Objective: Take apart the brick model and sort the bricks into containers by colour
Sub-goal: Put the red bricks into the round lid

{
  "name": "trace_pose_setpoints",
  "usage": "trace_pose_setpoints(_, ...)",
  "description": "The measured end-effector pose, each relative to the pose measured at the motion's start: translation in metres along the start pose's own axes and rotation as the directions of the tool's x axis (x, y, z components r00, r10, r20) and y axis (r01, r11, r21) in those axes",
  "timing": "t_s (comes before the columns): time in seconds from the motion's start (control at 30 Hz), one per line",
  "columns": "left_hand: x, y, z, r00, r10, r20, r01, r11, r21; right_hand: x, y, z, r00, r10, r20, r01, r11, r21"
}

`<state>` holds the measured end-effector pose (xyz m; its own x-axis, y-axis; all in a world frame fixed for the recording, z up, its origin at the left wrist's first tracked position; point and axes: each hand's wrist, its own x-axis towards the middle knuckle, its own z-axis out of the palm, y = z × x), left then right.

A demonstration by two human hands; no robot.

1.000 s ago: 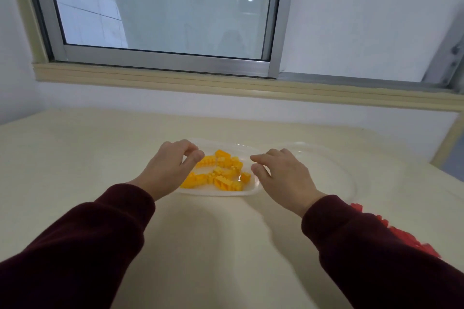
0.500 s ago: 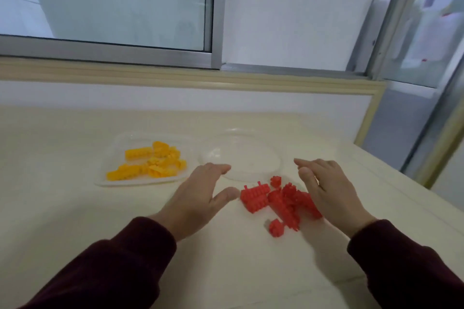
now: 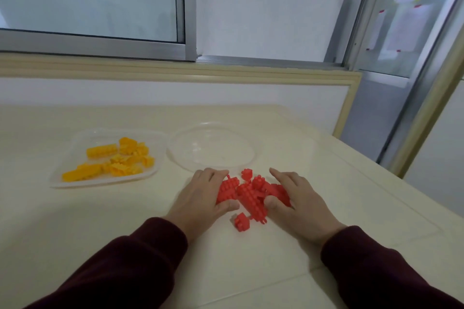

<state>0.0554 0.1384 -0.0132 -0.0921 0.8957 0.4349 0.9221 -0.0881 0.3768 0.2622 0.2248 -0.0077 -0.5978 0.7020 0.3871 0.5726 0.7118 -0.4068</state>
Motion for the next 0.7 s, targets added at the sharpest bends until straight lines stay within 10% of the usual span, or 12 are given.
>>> trace_pose_setpoints(0.7,0.006,0.003,0.001,0.997,-0.013,0.073,0.015,1.0,-0.016,0.006,-0.007,0.001,0.996,-0.036,-0.078,0.025,0.99,-0.137)
